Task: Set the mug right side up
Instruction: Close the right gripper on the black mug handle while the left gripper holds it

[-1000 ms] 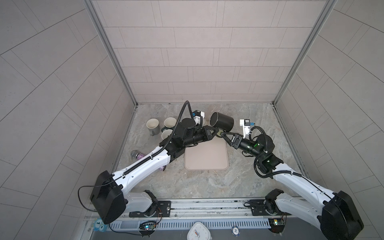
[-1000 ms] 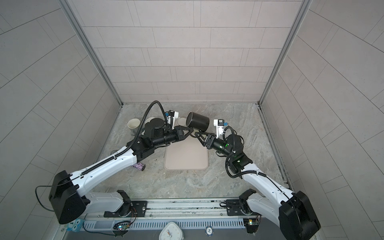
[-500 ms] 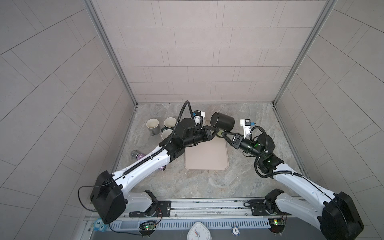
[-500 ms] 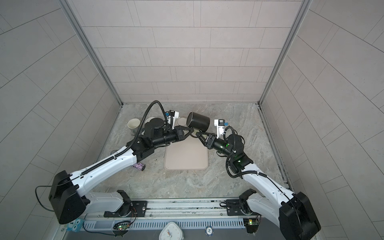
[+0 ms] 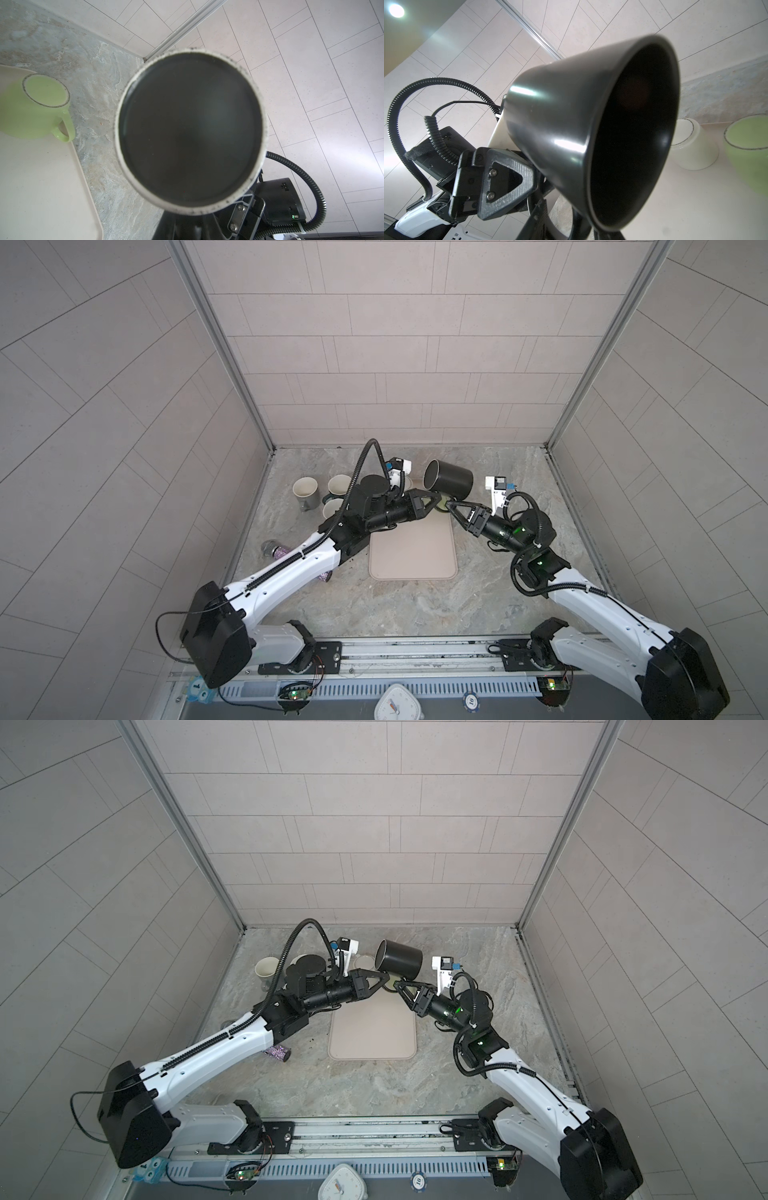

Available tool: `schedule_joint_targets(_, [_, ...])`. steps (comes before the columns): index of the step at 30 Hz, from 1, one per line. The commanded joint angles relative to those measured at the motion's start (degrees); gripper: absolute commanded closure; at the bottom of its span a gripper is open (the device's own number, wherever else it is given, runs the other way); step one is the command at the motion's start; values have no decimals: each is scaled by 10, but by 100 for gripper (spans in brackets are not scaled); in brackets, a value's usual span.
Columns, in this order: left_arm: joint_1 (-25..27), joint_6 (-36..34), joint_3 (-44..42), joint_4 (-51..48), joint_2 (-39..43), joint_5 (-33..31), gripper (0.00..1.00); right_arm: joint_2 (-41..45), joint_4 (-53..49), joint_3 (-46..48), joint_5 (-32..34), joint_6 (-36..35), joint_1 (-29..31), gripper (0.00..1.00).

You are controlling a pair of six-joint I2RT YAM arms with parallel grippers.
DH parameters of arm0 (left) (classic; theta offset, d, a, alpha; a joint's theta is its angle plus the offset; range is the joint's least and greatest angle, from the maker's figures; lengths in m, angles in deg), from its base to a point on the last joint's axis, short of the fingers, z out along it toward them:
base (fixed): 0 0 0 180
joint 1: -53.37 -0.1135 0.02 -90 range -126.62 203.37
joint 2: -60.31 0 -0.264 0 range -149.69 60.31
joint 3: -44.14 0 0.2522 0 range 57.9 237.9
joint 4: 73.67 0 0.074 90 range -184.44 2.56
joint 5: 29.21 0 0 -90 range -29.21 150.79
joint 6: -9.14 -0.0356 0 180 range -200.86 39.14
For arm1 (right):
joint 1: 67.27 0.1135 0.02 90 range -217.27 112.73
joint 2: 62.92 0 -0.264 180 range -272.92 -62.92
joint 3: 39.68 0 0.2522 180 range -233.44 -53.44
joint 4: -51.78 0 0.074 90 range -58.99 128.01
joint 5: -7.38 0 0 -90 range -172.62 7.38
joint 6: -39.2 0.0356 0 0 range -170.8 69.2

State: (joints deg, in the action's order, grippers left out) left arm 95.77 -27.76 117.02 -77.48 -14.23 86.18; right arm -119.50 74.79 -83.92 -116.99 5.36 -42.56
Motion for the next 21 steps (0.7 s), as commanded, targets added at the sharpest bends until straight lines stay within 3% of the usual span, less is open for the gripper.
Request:
schedule_joint_targets(1, [3,-9,-4,31,7,31,100,17,79,-6,-13,12,-2,59])
schedule_joint_targets(21, [-33,-53,21,-36,14,68,100,13,128,-4,-39,28,-8,65])
